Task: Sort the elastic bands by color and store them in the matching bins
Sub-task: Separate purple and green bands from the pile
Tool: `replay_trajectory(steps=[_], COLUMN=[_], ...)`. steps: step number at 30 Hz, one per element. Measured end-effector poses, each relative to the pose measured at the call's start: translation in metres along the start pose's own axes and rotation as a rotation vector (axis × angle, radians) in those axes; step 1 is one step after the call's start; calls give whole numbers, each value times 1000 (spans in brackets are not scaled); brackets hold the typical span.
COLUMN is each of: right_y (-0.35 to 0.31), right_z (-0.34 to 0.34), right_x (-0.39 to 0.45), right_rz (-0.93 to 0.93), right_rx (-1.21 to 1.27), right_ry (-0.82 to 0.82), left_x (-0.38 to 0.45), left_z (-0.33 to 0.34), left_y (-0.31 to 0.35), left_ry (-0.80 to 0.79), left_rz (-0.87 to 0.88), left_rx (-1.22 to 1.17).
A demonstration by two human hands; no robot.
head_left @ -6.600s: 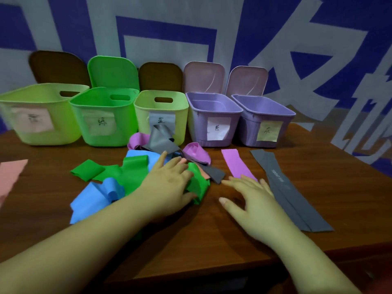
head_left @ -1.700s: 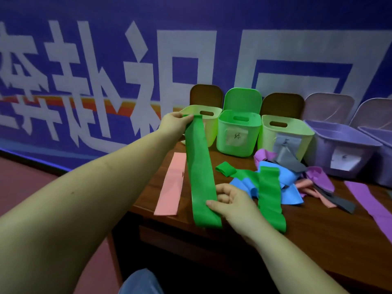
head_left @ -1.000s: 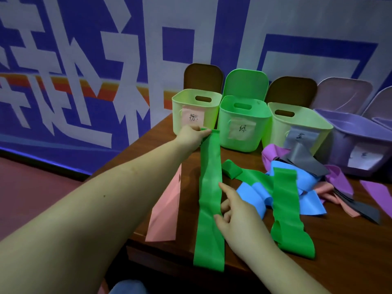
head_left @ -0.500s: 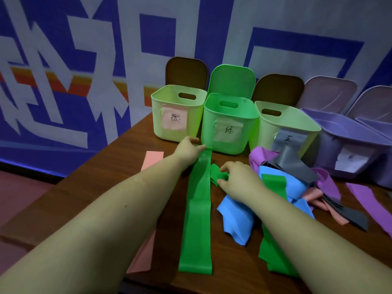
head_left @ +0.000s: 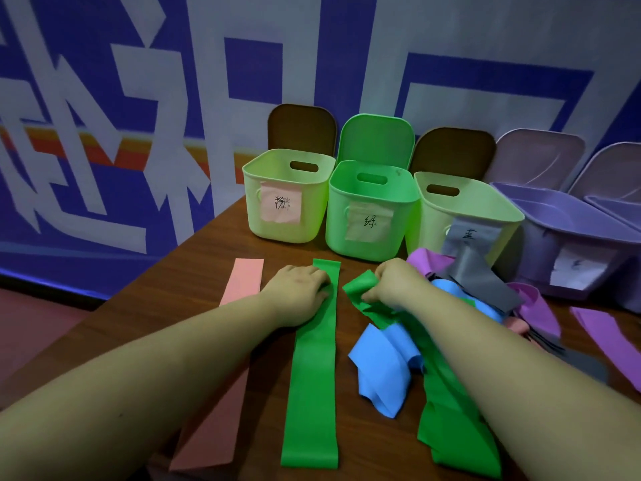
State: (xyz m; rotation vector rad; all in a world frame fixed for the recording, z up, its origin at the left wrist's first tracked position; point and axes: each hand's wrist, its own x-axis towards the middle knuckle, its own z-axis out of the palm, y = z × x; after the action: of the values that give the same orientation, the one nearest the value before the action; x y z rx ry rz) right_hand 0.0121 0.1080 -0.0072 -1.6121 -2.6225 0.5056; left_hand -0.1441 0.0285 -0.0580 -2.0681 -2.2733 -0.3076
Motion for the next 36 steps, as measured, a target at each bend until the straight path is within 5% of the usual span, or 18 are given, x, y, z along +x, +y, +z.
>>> replay_trajectory(steps=[4, 7, 9, 14, 18, 28, 32, 36], right_y=[14, 17, 20, 30, 37, 63, 63, 64], right_z=[-23, -44, -57, -77, -88, -110, -122, -130], right_x=[-18, -32, -38, -59, -78, -106, -115, -124], right_rz=[-65, -143, -185, -256, -313, -382, -341, -325], right_rx=[255, 342, 424, 572, 660, 893, 998, 670], right_ry=[107, 121, 117, 118, 99, 99, 250, 466], left_x=[1, 1, 1, -2, 0, 14, 14, 3], left_z=[-13, -40, -59, -93, -104, -149, -146, -132], left_y=[9, 35, 52, 81, 99, 135, 146, 163], left_ry=[-2, 3, -1, -28, 47, 156, -14, -208], left_rz=[-59, -116, -67, 22, 35, -101, -286, -358], left_rx=[-124, -910, -1178, -1338, -1235, -1389, -1581, -1892])
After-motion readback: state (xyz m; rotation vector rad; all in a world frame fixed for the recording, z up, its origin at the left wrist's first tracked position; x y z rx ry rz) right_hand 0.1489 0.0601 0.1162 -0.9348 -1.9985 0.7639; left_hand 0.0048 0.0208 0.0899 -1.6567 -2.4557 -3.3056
